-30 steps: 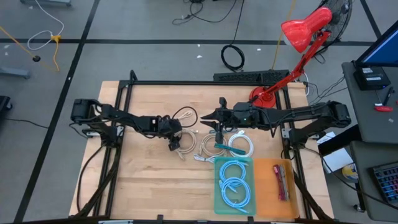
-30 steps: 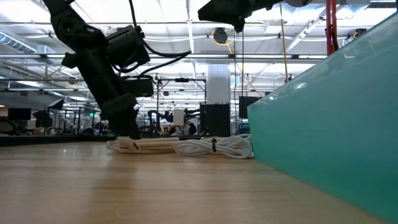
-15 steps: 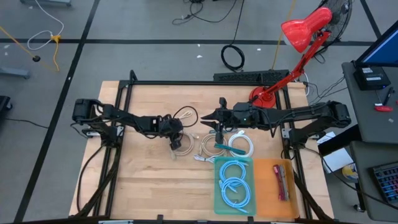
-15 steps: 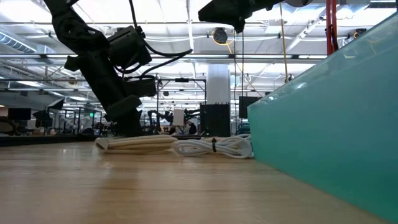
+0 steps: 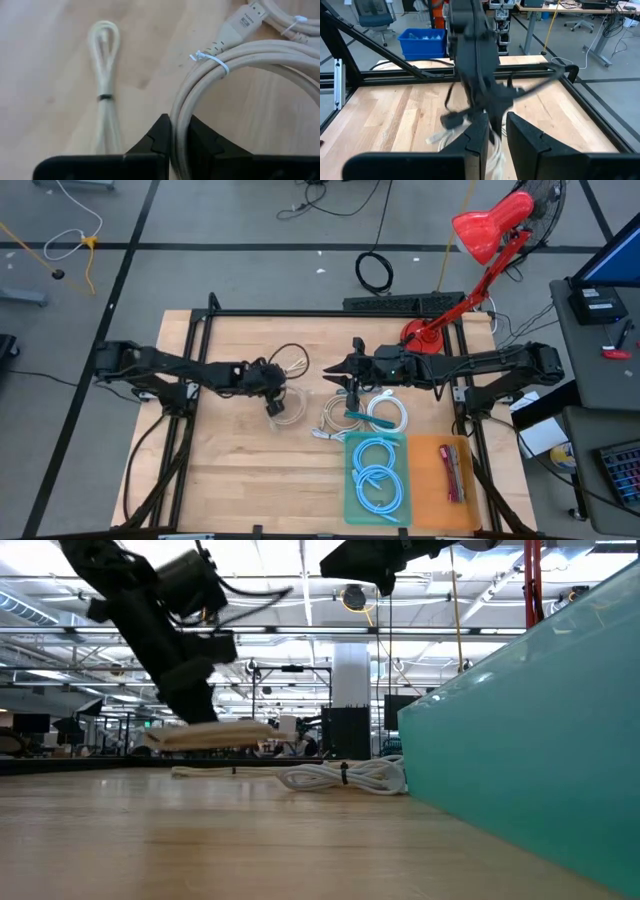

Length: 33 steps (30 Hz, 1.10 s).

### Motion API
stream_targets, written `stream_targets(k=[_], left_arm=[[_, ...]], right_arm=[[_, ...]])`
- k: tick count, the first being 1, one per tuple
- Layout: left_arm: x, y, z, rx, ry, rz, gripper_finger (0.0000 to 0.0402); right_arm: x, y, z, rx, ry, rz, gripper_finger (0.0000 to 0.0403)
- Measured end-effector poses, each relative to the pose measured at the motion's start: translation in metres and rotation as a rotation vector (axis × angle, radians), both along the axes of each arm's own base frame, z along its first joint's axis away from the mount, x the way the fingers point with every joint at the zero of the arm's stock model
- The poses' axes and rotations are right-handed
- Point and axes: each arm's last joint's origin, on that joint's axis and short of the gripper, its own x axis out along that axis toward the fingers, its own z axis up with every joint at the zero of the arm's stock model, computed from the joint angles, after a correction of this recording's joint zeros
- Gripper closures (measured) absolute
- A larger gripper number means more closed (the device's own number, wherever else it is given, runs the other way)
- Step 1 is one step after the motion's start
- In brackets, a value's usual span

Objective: Pick & Place USB Port
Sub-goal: Put the brown charger cable into the blue bin

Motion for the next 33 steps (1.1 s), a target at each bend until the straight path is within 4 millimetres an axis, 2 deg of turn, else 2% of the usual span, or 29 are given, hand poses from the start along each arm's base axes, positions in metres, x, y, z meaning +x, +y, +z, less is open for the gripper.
stream_targets(k=[6,11,16,19,22,25,33], left_arm=[[-0.012,-0.009,0.034,0.111,-0.119,-0.031,0.0366],[-0.02,-0.02,0.052,0.256,-0.165,-0.097,0.0366],[-0.022,-0.026,0.054,0.347,-0.131,-0.138,0.0366],[-0.021,-0.033,0.054,0.442,-0.099,-0.23,0.0366],[-0.02,-0.039,0.055,0.571,-0.062,-0.322,0.0366],[-0.018,-0.044,0.06,0.643,-0.091,-0.34,0.0366],[-0.017,-0.057,0.067,0.789,-0.101,-0.347,0.0366]], right_arm=[[0.0,0.0,0.0,0.032,-0.007,-0.008,0.0346],[0.0,0.0,-0.001,0.075,-0.003,-0.016,0.0346],[-0.001,0.0,-0.004,0.125,0.023,-0.027,0.0346],[-0.001,0.001,-0.005,0.192,0.035,-0.016,0.0346],[0.006,0.003,-0.015,0.3,0.071,0.071,0.0346],[0.015,0.0,-0.026,0.358,0.089,0.107,0.0346],[0.023,-0.023,-0.031,0.394,0.034,-0.033,0.0345]])
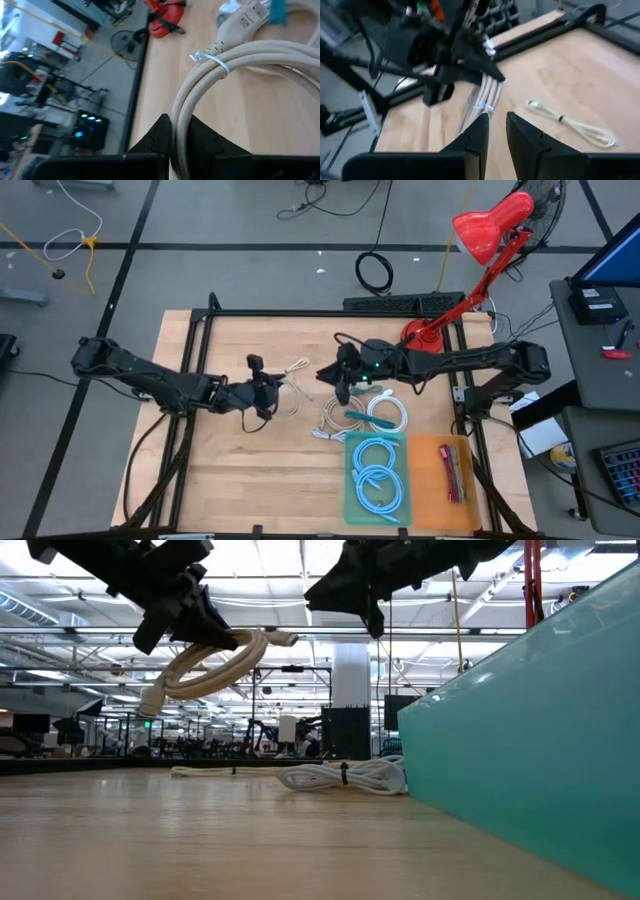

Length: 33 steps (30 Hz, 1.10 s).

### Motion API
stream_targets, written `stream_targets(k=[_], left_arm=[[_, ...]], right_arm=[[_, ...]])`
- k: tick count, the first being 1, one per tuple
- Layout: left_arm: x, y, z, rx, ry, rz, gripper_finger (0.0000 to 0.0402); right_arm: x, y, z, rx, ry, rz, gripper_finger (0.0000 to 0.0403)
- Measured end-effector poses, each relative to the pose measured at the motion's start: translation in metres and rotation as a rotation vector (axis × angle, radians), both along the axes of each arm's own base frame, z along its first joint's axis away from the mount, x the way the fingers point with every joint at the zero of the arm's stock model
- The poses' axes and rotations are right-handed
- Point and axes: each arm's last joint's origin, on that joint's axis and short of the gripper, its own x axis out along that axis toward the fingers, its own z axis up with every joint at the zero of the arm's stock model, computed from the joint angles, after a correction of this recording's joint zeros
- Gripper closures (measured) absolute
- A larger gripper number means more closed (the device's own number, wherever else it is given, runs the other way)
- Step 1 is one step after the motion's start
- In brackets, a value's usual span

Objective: Pick & Place USB Port
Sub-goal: Put the brown charger cable into the blue bin

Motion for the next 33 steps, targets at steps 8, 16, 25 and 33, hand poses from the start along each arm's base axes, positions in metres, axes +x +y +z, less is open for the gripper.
stream_targets(k=[8,16,25,33], left_arm=[[-0.004,-0.007,-0.004,-0.011,0.03,-0.001,0.0366],[-0.007,-0.024,-0.003,-0.001,0.037,-0.102,0.0366],[-0.007,-0.038,0.003,-0.009,-0.003,-0.175,0.0366],[-0.006,-0.036,0.005,0.008,-0.011,-0.168,0.0366]], right_arm=[[0.019,0.0,-0.014,0.05,-0.082,0.053,0.0276],[0.052,0.01,-0.05,0.527,-0.093,0.242,0.02],[0.066,0.009,-0.057,0.459,-0.093,0.208,0.0172],[0.069,0.017,-0.061,0.405,-0.11,0.184,0.0171]])
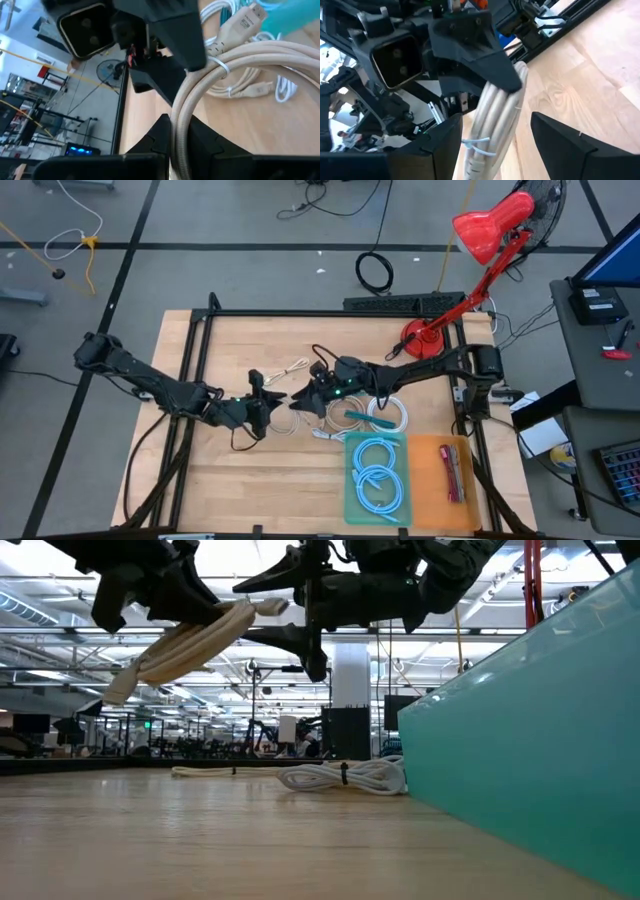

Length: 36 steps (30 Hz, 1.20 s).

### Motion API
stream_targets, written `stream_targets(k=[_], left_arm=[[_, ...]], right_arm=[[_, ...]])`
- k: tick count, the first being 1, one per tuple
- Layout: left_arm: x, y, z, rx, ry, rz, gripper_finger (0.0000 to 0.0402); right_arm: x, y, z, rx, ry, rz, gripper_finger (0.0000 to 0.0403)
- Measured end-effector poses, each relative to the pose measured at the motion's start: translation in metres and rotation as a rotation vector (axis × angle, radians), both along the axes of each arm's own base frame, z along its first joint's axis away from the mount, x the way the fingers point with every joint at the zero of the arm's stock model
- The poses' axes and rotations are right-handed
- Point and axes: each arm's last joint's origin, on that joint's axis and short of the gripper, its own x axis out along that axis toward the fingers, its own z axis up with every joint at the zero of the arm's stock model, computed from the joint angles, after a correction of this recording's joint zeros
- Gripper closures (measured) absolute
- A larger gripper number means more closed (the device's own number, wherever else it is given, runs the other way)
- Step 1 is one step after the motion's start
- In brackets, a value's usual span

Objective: Pick & Place USB Port
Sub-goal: Put the brown charger cable into the blue bin

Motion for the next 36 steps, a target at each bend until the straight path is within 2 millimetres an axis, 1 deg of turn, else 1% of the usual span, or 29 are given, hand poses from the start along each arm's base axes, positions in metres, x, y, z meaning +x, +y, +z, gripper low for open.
stream_targets(k=[7,11,14,18,21,22,25,28,32,36], left_arm=[[0.003,0.007,0.001,-0.003,-0.01,0.031,0.0366],[0.003,0.008,0.001,-0.006,-0.01,0.037,0.0366],[0.003,0.007,0.001,-0.007,-0.014,0.031,0.0366],[0.002,0.005,0.002,-0.014,-0.028,0.025,0.0366],[0.002,0.003,0.004,-0.016,-0.062,0.051,0.0345],[0.001,0.002,0.005,-0.01,-0.077,0.068,0.0336],[-0.005,-0.001,0.014,0.008,-0.142,0.139,0.0313],[-0.014,-0.006,0.023,0.028,-0.197,0.191,0.0301],[-0.03,-0.013,0.039,0.018,-0.309,0.261,0.03],[-0.049,-0.018,0.055,-0.014,-0.406,0.328,0.0307]], right_arm=[[0.0,0.014,0.001,-0.009,-0.013,0.029,0.0177],[0.0,0.017,-0.001,-0.008,0.006,0.015,0.0194],[0.0,0.017,-0.002,-0.017,0.009,-0.007,0.0227],[0.0,0.017,-0.002,-0.027,0.01,-0.006,0.03],[0.0,0.017,-0.002,-0.047,0.004,-0.002,0.0358],[0.001,0.017,-0.001,-0.062,-0.006,-0.002,0.0364],[0.001,0.02,0.003,-0.11,-0.055,-0.015,0.0363],[0.002,0.024,0.006,-0.173,-0.088,-0.066,0.0364],[0.002,0.029,0.01,-0.287,-0.133,-0.146,0.0364],[0.002,0.037,0.008,-0.415,-0.156,-0.202,0.0364]])
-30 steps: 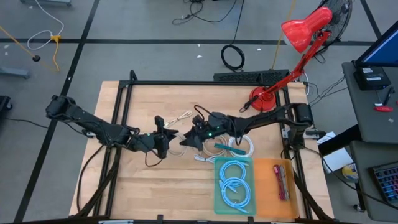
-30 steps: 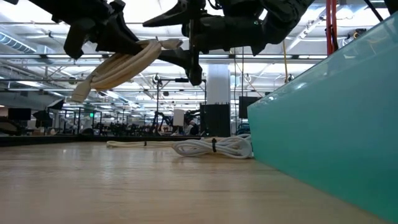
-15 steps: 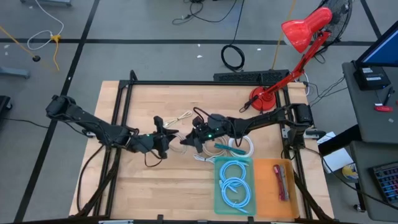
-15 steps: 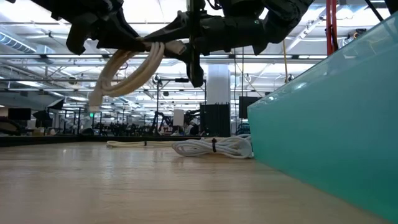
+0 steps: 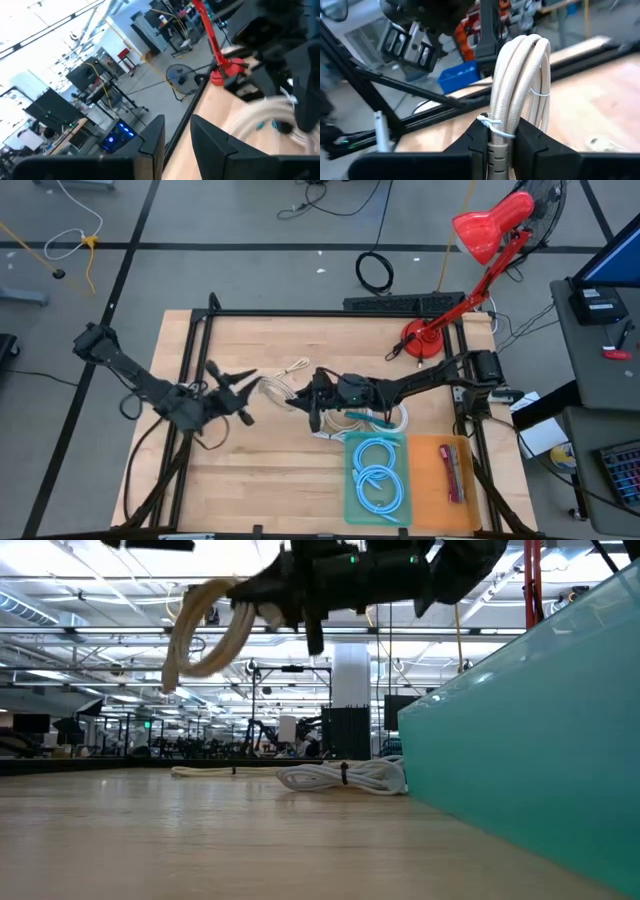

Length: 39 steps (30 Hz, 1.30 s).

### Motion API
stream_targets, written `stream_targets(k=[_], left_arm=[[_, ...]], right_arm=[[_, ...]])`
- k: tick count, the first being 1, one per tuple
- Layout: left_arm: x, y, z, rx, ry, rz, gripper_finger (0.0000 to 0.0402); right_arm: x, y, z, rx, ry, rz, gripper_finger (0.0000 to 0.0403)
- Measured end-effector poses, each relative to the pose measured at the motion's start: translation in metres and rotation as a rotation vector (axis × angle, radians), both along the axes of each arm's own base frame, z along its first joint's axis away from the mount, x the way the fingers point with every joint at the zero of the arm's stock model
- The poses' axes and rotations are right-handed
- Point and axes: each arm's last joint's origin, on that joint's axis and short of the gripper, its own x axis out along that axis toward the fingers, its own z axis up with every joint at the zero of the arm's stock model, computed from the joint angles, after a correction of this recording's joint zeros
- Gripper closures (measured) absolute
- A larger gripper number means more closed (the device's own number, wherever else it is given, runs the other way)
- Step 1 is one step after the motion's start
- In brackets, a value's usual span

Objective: Pick & Place USB Port
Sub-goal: Put the brown charger cable into the blue bin

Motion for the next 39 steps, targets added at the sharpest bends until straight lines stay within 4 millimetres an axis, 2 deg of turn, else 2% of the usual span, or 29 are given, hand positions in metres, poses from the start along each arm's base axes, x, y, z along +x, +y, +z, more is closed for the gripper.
stream_targets(k=[5,10,17,21,27,30,34,39], left_arm=[[-0.024,0.002,0.016,-0.139,-0.15,-0.015,0.031],[-0.04,0.009,0.023,-0.312,-0.249,-0.196,0.031],[-0.054,0.029,0.002,-0.399,-0.376,-0.281,0.031],[-0.059,0.041,-0.015,-0.454,-0.547,-0.47,0.0309],[-0.063,0.055,-0.04,-0.552,-0.787,-0.721,0.0309],[-0.06,0.062,-0.046,-0.6,-0.844,-0.7,0.0309],[-0.05,0.069,-0.053,-0.605,-0.826,-0.551,0.0309],[-0.032,0.075,-0.045,-0.611,-0.814,-0.418,0.0309]], right_arm=[[-0.002,0.015,0.012,-0.158,-0.094,-0.109,0.0364],[-0.009,0.039,0.028,-0.328,-0.212,-0.183,0.0364],[-0.03,0.073,0.057,-0.522,-0.272,-0.278,0.0364],[-0.043,0.089,0.075,-0.556,-0.349,-0.257,0.0364],[-0.053,0.104,0.085,-0.628,-0.42,-0.263,0.0364],[-0.055,0.106,0.086,-0.66,-0.453,-0.286,0.0364],[-0.05,0.102,0.079,-0.711,-0.424,-0.372,0.0364],[-0.04,0.09,0.064,-0.779,-0.334,-0.487,0.0364]])
